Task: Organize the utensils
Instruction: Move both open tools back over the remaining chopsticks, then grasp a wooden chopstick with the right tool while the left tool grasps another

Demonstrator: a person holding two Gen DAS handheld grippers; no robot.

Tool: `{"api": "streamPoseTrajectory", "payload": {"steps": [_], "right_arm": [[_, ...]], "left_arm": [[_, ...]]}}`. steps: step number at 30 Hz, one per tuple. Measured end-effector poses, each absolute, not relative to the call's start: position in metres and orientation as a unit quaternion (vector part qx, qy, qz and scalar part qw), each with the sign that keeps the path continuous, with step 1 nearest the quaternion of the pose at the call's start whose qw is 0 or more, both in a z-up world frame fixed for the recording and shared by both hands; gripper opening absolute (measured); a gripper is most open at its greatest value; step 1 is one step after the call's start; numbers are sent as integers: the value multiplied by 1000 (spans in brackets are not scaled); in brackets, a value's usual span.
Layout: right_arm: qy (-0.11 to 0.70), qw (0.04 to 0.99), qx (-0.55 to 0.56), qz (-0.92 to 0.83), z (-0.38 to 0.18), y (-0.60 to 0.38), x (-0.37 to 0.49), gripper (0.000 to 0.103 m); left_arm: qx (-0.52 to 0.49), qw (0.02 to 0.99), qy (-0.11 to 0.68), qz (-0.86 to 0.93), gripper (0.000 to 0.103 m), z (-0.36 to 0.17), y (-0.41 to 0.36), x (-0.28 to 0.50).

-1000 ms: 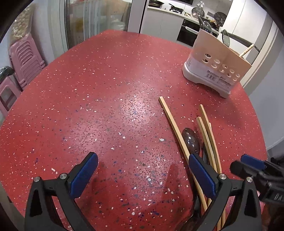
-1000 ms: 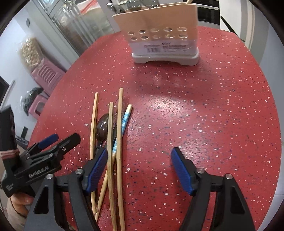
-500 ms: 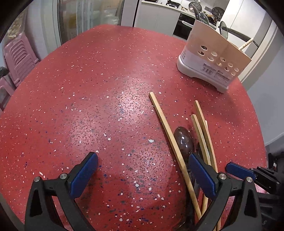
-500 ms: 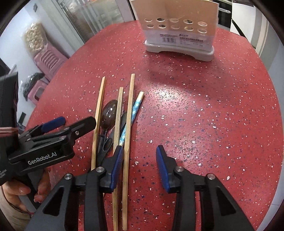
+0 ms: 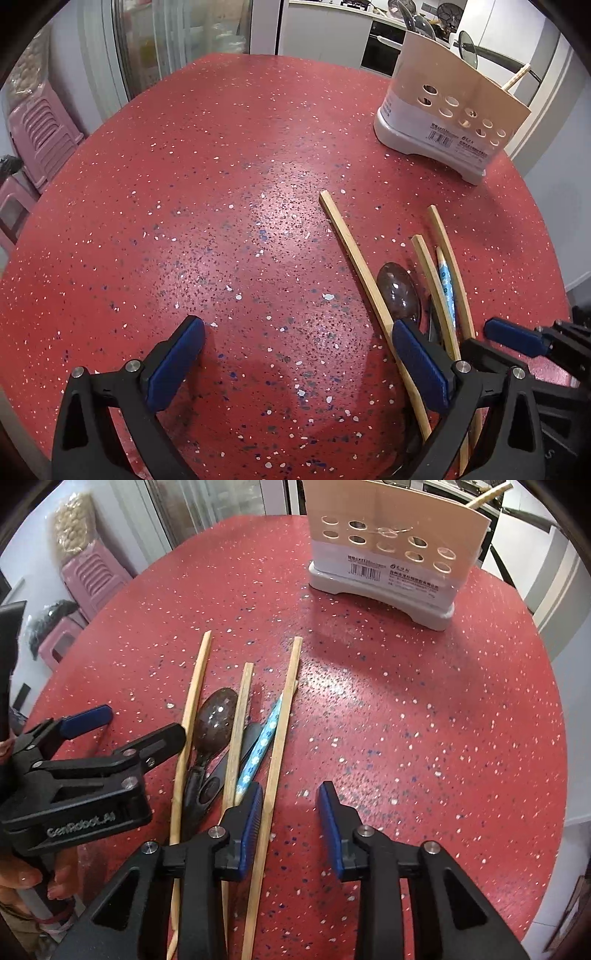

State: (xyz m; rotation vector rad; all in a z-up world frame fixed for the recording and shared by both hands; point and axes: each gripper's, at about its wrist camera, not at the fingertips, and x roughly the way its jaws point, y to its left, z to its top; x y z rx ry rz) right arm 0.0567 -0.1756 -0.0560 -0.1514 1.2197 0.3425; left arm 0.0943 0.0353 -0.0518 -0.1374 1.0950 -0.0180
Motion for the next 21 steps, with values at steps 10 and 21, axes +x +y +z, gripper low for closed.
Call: {"api": "streamPoseTrajectory", "payload": {"steps": [10, 21], "right_arm": [[574, 799, -84, 160, -55, -178, 59, 11], [582, 791, -62, 177, -54, -196, 70, 11]], "left_arm": [[-61, 842, 536, -24, 103, -47, 33, 104], [-26, 825, 564, -19, 93, -49, 10, 129]]}}
